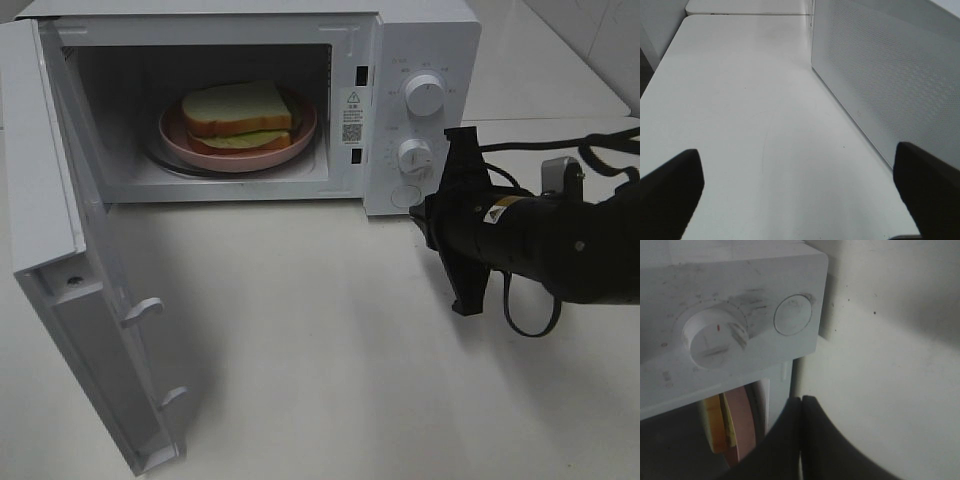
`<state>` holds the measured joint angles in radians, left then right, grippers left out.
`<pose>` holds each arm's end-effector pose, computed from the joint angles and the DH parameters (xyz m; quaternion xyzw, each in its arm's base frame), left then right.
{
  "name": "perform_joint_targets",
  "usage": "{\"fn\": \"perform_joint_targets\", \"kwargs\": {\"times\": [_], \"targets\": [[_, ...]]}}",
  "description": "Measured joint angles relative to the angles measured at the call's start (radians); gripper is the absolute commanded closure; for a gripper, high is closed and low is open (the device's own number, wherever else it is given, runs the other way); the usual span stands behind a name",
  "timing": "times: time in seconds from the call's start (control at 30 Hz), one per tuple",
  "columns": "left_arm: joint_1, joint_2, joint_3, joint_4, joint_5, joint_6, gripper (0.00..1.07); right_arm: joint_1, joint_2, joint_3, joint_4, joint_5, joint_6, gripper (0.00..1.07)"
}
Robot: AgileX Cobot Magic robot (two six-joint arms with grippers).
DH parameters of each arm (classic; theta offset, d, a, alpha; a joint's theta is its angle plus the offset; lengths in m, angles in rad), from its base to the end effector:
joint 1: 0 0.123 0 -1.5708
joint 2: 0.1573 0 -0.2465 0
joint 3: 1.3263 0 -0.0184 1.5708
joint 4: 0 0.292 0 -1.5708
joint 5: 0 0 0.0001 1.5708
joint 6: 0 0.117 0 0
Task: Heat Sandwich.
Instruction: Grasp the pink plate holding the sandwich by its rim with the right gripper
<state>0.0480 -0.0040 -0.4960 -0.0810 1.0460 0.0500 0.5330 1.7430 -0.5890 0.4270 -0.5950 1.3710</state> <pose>0.0942 -0.0037 0.2861 0.0021 0.8487 -0.0146 0.5287 0.3031 0.1473 0.0533 0.5324 0.6752 0.4102 0.3039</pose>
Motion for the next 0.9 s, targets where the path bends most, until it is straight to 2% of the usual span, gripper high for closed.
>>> {"fn": "perform_joint_targets", "kwargs": {"times": [0.23,0.37,0.53,0.67,0.9], "targets": [[0.0,0.0,0.0,0.0,0.0,0.0,0.09,0.0,-0.085,0.001,0.008,0.106,-0.136,1.05],[0.0,0.0,0.0,0.0,0.0,0.0,0.09,0.0,-0.144,-0.018,0.008,0.265,-0.368,1.05],[0.0,0.0,0.0,0.0,0.0,0.0,0.09,0.0,-0.153,-0.056,0.007,0.38,-0.513,1.05],[0.0,0.0,0.0,0.0,0.0,0.0,0.09,0.0,-0.155,-0.158,-0.048,0.601,-0.77,1.05],[0.0,0.0,0.0,0.0,0.0,0.0,0.09,0.0,-0.155,-0.27,-0.199,0.829,-0.937,1.04]]}}
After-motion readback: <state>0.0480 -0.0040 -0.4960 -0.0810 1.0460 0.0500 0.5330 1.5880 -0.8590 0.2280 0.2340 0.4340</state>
